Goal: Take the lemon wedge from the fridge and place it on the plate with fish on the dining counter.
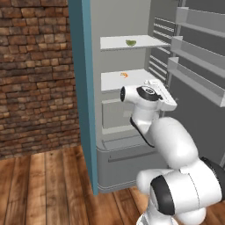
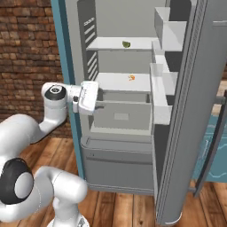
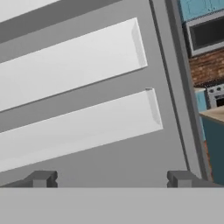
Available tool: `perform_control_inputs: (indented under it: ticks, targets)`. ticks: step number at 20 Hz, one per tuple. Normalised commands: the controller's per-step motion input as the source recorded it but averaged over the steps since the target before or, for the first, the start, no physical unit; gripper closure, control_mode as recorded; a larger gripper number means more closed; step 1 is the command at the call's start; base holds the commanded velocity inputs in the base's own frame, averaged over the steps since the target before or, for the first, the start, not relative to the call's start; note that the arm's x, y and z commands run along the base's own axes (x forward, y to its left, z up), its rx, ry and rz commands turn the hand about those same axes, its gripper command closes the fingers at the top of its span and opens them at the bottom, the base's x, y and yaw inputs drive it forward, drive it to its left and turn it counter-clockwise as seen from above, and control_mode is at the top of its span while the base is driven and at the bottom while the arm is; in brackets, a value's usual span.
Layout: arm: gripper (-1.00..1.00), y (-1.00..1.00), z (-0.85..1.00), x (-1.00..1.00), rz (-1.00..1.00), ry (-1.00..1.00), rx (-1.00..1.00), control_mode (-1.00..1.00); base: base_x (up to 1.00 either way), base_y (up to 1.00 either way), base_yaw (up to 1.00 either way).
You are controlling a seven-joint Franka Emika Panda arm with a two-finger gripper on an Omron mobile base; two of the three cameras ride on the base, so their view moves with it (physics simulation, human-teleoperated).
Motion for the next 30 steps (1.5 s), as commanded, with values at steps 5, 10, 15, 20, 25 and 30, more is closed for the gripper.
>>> perform_control_inputs:
  ticks: [5,10,15,20,25,30]
  targets:
    - [-1.0,-0.16,0.0,0.0,0.14,0.0,0.0,-1.0,0.0,0.0,0.0]
    - [-1.0,-0.33,0.01,0.0,0.11,0.0,0.05,-1.0,0.0,0.0,0.0]
    - [-1.0,0.1,0.33,0.0,0.03,0.2,0.19,-1.0,0.0,0.0,0.0]
    - [-1.0,0.24,0.43,-0.02,0.09,0.36,0.34,-1.0,0.0,0.0,0.0]
    - [-1.0,0.09,0.0,-0.03,0.09,0.12,0.22,-1.0,0.0,0.0,0.0]
    - [-1.0,0.0,-0.39,-0.07,0.21,0.0,0.06,-1.0,0.0,0.0,0.0]
